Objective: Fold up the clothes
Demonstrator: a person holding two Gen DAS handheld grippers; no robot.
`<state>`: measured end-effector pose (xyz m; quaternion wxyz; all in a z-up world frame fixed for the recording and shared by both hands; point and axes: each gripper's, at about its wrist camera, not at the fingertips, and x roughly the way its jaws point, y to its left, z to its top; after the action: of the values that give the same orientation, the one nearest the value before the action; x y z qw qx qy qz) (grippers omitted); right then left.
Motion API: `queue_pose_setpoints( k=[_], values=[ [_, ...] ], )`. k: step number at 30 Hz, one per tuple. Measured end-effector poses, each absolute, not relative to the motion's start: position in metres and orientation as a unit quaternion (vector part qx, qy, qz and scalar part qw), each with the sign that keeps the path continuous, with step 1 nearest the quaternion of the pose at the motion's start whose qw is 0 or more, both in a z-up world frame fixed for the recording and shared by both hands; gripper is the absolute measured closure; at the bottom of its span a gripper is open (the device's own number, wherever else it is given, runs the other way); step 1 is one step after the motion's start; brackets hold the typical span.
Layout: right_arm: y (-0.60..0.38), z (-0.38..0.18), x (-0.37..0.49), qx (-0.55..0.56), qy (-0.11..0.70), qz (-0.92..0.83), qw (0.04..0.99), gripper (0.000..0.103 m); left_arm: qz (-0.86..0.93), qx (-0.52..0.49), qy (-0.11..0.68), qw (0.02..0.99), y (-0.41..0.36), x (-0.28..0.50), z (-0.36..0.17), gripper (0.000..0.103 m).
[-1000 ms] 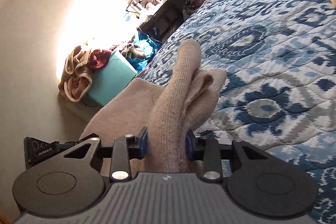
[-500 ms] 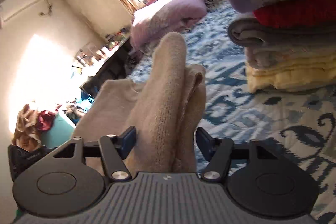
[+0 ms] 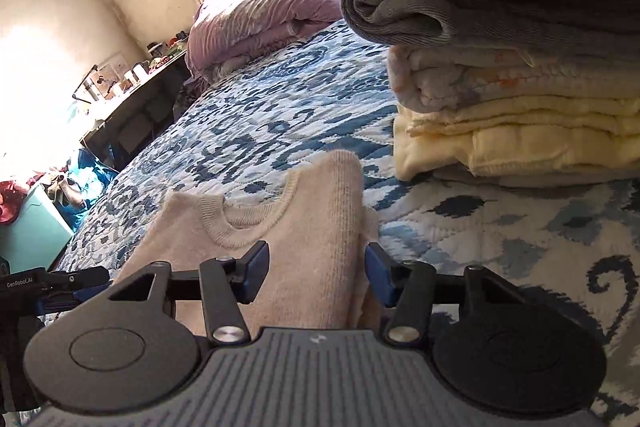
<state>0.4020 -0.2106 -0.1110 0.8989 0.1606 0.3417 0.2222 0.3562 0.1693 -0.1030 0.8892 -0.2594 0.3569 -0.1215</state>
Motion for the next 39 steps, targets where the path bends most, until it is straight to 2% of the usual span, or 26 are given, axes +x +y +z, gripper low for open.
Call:
queue_pose_setpoints(
  k=[2,6,7,8,9,18,27,32,39],
  values=[
    [-0.2,-0.111,0.413,0.135,0.344,0.222,0.902,0.052,-0.124,-0.256,0.359,0.889,0.166,0.37,-0.106,0.064],
    [-0.196,-0.102,0.412,0.122,0.334,0.227,0.907,0.064,-0.127,-0.243,0.359,0.892,0.16,0.385,-0.109,0.079],
    [-0.197,-0.098,0.409,0.123,0.329,0.229,0.908,0.077,-0.125,-0.238,0.359,0.894,0.159,0.386,-0.109,0.084],
    [-0.198,-0.095,0.406,0.125,0.324,0.231,0.909,0.086,-0.124,-0.236,0.358,0.895,0.158,0.387,-0.108,0.091],
    [-0.199,-0.091,0.403,0.127,0.319,0.233,0.91,0.087,-0.128,-0.235,0.354,0.896,0.158,0.385,-0.105,0.093],
    [-0.209,-0.058,0.375,0.14,0.272,0.251,0.919,0.09,-0.162,-0.22,0.307,0.912,0.152,0.338,-0.048,0.095],
    [-0.235,0.004,0.293,0.154,0.241,0.312,0.906,0.09,-0.195,-0.187,0.264,0.926,0.142,0.231,0.009,0.095],
    [-0.243,0.016,0.237,0.147,0.244,0.331,0.9,0.09,-0.195,-0.164,0.266,0.93,0.14,0.169,0.012,0.095],
    [-0.25,0.002,0.161,0.119,0.284,0.34,0.888,0.086,-0.192,-0.137,0.303,0.923,0.132,0.101,-0.01,0.094]
  ],
)
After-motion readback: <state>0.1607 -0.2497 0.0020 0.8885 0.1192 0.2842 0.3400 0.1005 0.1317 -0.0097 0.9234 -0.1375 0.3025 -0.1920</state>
